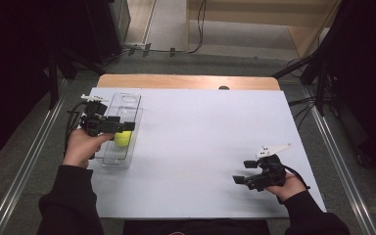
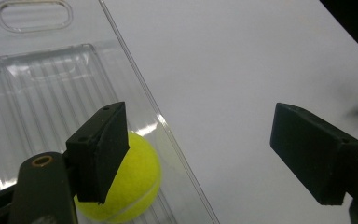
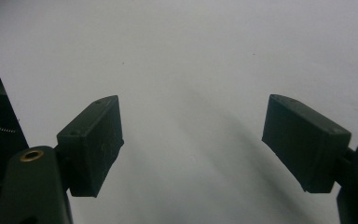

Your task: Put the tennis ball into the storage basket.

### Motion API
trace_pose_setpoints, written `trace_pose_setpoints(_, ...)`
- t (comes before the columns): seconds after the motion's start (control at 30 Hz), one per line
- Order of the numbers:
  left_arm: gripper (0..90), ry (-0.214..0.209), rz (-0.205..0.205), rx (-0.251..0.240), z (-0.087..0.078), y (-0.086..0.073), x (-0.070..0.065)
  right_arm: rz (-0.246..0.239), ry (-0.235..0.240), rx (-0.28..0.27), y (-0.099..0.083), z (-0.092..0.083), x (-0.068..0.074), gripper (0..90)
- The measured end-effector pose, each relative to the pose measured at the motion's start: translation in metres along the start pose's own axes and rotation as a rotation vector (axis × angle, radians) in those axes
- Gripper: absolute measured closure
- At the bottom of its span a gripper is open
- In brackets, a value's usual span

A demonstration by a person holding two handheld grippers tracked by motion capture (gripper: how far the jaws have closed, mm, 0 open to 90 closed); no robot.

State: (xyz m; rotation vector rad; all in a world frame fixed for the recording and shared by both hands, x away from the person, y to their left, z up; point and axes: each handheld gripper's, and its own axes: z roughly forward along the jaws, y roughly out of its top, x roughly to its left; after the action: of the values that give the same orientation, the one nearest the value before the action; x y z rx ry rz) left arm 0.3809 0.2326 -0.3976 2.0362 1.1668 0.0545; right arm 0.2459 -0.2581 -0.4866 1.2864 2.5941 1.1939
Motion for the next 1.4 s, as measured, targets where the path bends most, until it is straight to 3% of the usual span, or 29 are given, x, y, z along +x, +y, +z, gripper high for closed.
trace_pose_setpoints(0.47, 20.1, -0.047, 0.055, 0.010, 0.006, -0.006, -0.024, -0.008, 0.005, -0.007, -0.002, -0.003, 0.005, 18.1)
trace_pose_setpoints(0.6, 20.1, -0.069, 0.057, 0.006, 0.006, -0.009, -0.028, -0.008, 0.002, -0.008, -0.001, -0.003, 0.006, 18.1)
trace_pose_setpoints(1.4, 20.2, -0.113, 0.111, 0.018, 0.018, -0.019, -0.050, -0.004, -0.004, -0.006, -0.002, -0.004, 0.006, 18.1)
